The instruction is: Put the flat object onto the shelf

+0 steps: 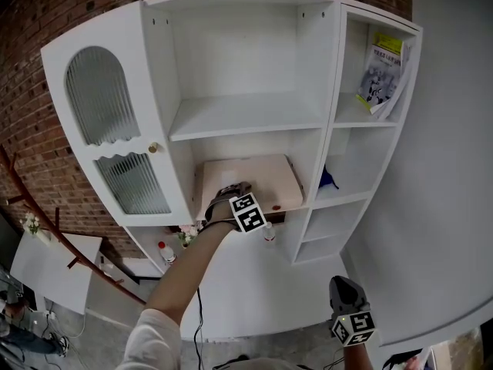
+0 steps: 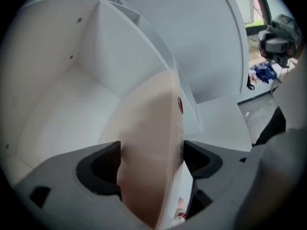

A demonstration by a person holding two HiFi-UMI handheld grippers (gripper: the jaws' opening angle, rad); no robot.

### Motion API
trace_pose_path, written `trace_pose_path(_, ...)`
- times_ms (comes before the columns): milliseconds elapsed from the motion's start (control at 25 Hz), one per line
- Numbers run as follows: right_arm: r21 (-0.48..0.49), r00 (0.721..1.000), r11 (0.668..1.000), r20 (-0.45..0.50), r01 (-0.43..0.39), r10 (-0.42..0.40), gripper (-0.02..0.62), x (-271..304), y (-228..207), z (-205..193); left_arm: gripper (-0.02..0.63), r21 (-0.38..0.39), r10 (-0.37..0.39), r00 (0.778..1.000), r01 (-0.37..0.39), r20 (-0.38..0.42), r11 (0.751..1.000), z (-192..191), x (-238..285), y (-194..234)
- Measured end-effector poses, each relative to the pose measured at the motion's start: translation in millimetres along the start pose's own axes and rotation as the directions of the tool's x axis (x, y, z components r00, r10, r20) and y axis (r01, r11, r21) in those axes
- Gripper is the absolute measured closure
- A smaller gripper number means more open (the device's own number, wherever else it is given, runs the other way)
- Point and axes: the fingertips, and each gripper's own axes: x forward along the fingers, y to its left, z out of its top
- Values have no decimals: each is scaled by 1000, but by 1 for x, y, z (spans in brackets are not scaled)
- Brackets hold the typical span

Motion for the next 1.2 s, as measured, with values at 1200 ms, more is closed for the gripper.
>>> trace_pose_path(1200,-32,995,995,19,-92,93,560,10,25,13,306,-213,204,934,-144,294,966,8,-120,-30)
